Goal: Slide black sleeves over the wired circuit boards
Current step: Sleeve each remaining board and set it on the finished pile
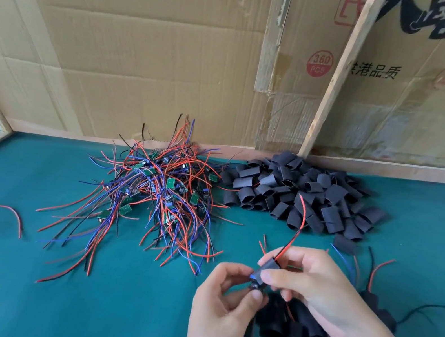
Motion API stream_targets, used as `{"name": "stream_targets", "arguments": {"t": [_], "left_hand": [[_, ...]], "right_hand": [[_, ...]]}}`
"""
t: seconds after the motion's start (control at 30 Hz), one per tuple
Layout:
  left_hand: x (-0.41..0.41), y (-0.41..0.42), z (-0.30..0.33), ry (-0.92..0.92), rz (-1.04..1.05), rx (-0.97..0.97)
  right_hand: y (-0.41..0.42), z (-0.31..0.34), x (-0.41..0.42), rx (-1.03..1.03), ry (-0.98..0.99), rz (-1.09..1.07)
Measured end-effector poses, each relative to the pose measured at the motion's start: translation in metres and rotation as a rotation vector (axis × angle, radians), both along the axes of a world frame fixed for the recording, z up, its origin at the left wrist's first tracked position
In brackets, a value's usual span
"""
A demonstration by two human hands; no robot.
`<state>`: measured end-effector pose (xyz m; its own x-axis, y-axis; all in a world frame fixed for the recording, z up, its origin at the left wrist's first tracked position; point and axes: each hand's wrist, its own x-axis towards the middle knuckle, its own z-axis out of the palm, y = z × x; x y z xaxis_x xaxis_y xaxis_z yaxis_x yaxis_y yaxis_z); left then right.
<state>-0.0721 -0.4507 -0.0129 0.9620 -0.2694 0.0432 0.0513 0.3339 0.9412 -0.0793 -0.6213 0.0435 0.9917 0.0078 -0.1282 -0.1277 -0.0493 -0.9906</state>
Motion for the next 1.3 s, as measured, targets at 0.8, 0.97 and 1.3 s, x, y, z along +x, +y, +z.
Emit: {"name": "stream_targets", "arguments": {"t": [0.8, 0.97, 1.3], "left_hand": [[-0.002, -0.007, 0.003, -0.03, 0.157, 0.127], [-0.005, -0.007, 0.003, -0.133, 0.319, 0.254], [-0.005, -0.011, -0.001, -0.223, 0.302, 0.392]], "right_hand": [[0.015, -0.005, -0.001, 0.101, 0.063, -0.169], [0.016, -0.003, -0.003, -0.278, 0.044, -0.16], [0.022, -0.005, -0.012, -1.04, 0.006, -0.058]]}}
